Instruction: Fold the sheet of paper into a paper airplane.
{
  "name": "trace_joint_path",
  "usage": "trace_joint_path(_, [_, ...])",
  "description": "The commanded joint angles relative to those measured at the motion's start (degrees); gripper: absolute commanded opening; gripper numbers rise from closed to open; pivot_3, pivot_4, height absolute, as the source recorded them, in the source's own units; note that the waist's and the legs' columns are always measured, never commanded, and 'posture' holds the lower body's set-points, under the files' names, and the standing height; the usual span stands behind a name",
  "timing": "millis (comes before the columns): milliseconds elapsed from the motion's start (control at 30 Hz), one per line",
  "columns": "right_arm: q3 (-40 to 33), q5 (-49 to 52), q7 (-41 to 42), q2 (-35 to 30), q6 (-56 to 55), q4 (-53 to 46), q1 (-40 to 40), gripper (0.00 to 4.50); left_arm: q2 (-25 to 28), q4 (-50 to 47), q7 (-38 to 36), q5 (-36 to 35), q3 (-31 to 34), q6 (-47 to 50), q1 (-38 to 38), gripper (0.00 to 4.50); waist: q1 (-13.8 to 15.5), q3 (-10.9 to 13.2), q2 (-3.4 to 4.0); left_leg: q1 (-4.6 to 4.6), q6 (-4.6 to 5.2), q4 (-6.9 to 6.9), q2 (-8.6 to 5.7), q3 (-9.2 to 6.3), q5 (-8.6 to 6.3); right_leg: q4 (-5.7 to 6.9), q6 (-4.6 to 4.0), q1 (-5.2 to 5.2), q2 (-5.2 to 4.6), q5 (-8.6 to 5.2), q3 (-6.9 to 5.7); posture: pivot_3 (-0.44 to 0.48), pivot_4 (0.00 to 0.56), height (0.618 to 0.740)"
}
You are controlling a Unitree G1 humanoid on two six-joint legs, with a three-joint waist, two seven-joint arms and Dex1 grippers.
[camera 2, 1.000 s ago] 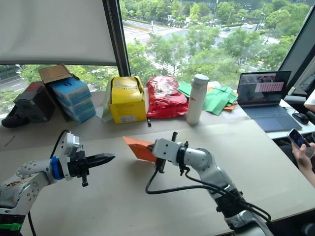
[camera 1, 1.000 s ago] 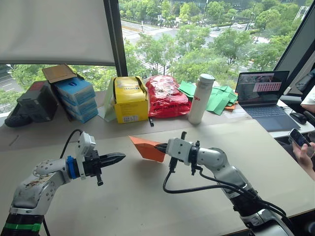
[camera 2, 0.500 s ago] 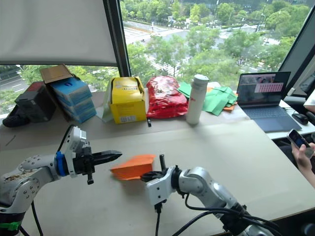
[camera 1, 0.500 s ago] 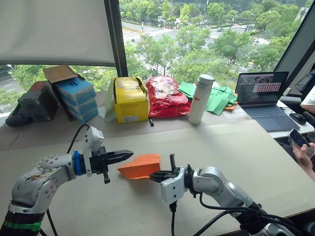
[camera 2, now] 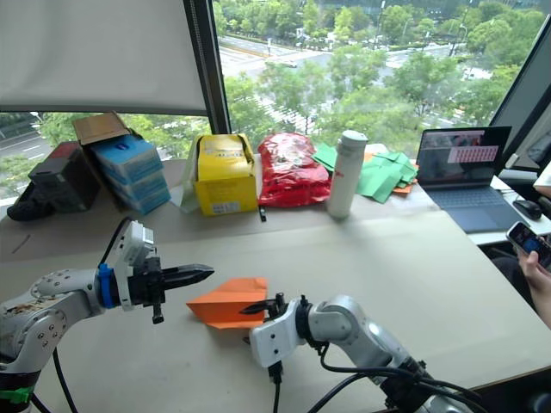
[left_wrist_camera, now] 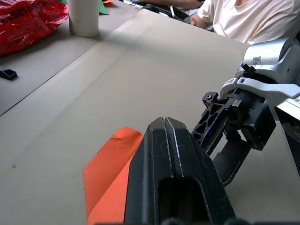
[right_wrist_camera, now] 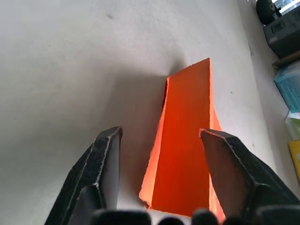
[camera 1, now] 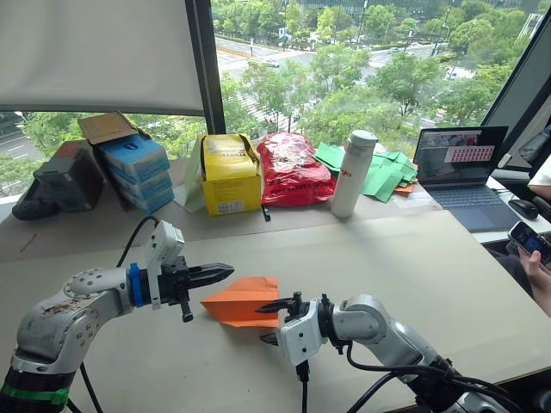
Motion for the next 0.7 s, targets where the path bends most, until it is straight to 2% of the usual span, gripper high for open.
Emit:
trace_joint_path(33, [-5.5, 10.8, 4.3, -0.3, 10.2, -8.4, -0.8, 2.86, 0.6, 0.2, -1.1, 1.4, -0.7, -2.1, -0.3, 0.0, 0.0, 0.0, -0.02, 0.0, 0.0, 0.0, 0.0, 0.0, 0.0, 0.0, 0.0, 0.0, 0.0, 0.0, 0.0, 0.0, 0.15, 0.74])
trace_joint_path(167, [-9.3, 20.3, 5.7, 1.6, 24.9, -12.1, -3.2, 2.86, 0.5, 0.7, -1.9, 2.5, -1.4, -3.1, -0.2, 0.0, -0.1, 0.0, -0.03, 0.0, 0.08, 0.0, 0.02, -0.09, -0.05, -0.02, 0.0, 0.02, -0.01, 0.0, 0.04, 0.0, 0.15, 0.74])
trace_joint_path(267, [-8.1, 21.6, 5.7, 2.8, 31.4, -11.4, -4.2, 2.09, 0.3, 1.1, -2.2, 2.7, -1.6, -3.6, -0.3, 0.0, -0.1, 0.0, -0.03, 0.0, 0.17, -0.02, 0.03, -0.11, -0.1, -0.02, -0.01, 0.01, -0.01, 0.0, 0.04, 0.0, 0.15, 0.74])
trace_joint_path(433, [-4.3, 18.4, 4.3, 4.4, 31.3, -7.3, -3.4, 0.29, 0.1, 1.5, -2.4, 3.2, -1.7, -4.3, -0.2, 0.0, 0.0, 0.0, -0.03, -0.05, 0.05, -0.02, 0.0, -0.12, -0.03, -0.02, -0.02, -0.03, -0.03, -0.01, 0.02, 0.0, 0.15, 0.74])
trace_joint_path(467, [-3.4, 17.6, 4.4, 4.3, 31.3, -6.3, -3.3, 0.03, 0.2, 1.5, -2.4, 3.3, -1.7, -4.4, -0.1, 0.0, 0.0, 0.0, -0.03, -0.05, 0.06, -0.01, -0.02, -0.1, -0.03, -0.03, -0.02, -0.02, -0.04, -0.01, 0.02, 0.0, 0.15, 0.74])
trace_joint_path(700, [1.8, 13.9, 6.2, 2.0, 35.5, -2.1, -2.9, 0.01, 0.1, 1.9, -3.0, 4.6, -2.2, -5.5, 0.0, 0.0, 0.0, 0.0, -0.03, -0.06, 0.03, 0.0, -0.03, -0.1, -0.02, -0.02, -0.01, -0.04, -0.04, 0.0, -0.01, 0.0, 0.15, 0.74])
